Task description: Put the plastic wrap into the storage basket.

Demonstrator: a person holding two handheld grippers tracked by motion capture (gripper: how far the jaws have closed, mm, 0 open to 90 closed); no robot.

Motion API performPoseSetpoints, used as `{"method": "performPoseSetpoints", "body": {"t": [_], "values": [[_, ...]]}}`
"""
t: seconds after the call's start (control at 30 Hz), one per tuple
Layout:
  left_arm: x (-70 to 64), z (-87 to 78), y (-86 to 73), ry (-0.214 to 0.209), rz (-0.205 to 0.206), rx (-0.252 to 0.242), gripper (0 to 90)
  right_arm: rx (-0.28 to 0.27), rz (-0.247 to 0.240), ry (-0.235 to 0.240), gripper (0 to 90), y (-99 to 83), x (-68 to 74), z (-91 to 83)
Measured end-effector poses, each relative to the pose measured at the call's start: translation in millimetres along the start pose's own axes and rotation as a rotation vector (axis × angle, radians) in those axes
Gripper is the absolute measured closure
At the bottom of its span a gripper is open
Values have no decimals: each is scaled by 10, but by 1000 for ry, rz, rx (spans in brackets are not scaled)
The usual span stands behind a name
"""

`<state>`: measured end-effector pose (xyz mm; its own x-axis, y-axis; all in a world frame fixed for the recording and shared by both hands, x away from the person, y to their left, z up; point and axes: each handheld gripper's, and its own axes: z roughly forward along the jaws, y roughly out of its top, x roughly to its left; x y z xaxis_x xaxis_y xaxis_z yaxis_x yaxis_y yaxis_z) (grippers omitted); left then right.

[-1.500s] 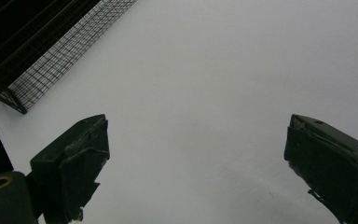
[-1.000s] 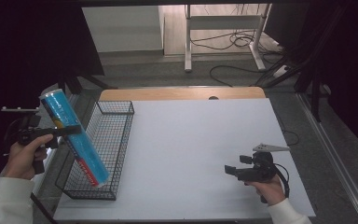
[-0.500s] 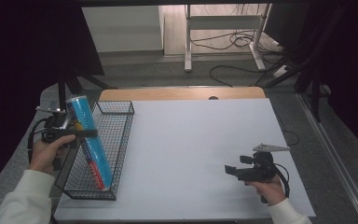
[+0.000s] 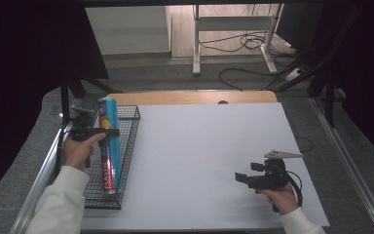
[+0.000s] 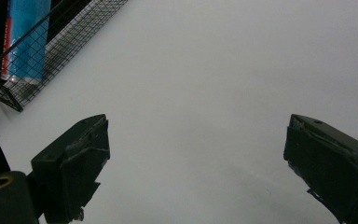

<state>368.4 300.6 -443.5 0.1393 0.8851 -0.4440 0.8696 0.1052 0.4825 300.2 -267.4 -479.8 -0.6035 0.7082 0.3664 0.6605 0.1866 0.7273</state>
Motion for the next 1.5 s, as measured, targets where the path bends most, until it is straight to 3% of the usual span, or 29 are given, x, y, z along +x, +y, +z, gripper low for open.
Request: {"method": "performPoseSetpoints", "body": {"t": [0.4,0.53,0.67,0.83,0.97,1.1,1.2,1.23,1.33,1.5], "values": [[20,322,-4,69,-46,38,312,6,1,-3,76,-11,-11,24],[22,401,-28,111,-37,36,295,8,3,-4,76,-12,-5,23],[-24,350,-23,80,-38,3,237,5,7,-5,77,-12,-9,18],[-119,260,-69,96,25,-37,189,5,1,0,76,-17,7,17],[-218,105,-157,114,130,-60,175,6,0,-1,77,-16,3,3],[-350,-81,-287,73,195,-74,157,2,1,-3,77,-14,-7,1],[-472,-222,-408,72,247,-105,159,4,-1,-3,77,-14,-1,2],[-472,-222,-408,72,247,-105,160,4,-1,-3,77,-14,-1,2],[-644,-354,-595,19,315,-127,161,-1,-9,3,77,-16,9,-12],[-846,-393,-874,-105,389,-151,158,-23,-37,-8,89,-18,19,-51]]}}
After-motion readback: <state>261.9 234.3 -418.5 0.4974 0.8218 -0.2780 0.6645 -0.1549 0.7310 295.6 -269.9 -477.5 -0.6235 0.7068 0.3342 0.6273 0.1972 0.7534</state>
